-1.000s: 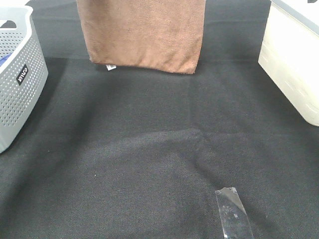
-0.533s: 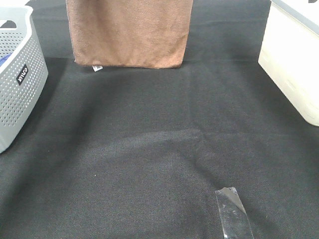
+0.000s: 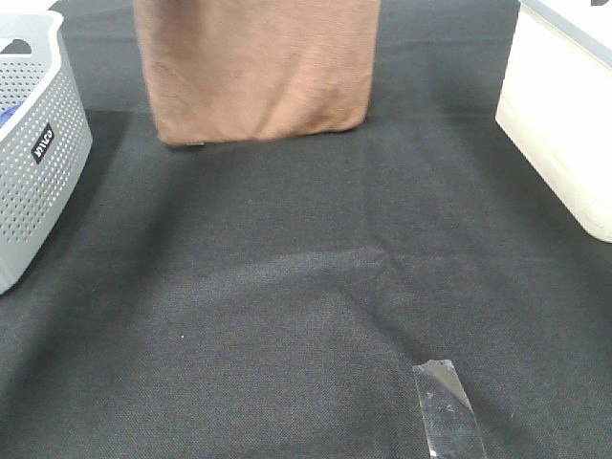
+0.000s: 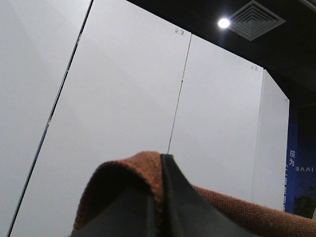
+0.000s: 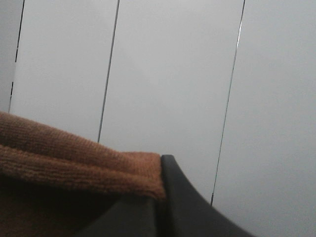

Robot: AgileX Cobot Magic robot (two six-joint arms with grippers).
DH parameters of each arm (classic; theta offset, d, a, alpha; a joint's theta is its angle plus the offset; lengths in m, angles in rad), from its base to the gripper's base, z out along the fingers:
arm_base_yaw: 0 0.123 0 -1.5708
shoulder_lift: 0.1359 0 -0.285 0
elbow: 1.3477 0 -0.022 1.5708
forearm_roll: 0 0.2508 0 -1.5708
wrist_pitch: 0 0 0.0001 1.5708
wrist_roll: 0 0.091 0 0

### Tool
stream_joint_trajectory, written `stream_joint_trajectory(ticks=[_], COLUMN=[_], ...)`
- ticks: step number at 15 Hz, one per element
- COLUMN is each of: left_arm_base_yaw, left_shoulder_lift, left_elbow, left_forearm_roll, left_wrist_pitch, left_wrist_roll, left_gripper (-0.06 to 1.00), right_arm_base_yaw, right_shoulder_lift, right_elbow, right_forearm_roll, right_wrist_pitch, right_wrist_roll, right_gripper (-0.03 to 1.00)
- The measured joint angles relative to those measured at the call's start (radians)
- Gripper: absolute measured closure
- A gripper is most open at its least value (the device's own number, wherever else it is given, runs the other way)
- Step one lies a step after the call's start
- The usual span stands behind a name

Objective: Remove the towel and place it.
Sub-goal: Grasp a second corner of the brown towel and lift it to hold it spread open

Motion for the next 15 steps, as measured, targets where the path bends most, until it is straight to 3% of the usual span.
stream_joint_trajectory(ticks=[10,12,15], left_arm_base_yaw=[0.001,0.001,0.001], left_shoulder_lift=[0.002,0.001,-0.016], left_elbow=[0.000,0.000,0.000], left_forearm_roll=[0.000,-0.001,-0.014], left_wrist_pitch=[0.051,0.162,0.456], left_wrist_roll=[-0.004,-0.004,-0.007], left_gripper=[0.94,0.94,0.94], right_arm_base_yaw=[-0.011,-0.015,-0.023], right_shoulder_lift=[0.000,0.000,-0.008], right_elbow=[0.000,0.000,0.000], right_forearm_roll=[0.000,0.000,0.042], right_wrist_pitch=[0.031,0.102,0.337], right_wrist_roll=[0.019,0.049,0.078], right_gripper=[0.97,0.97,0.97])
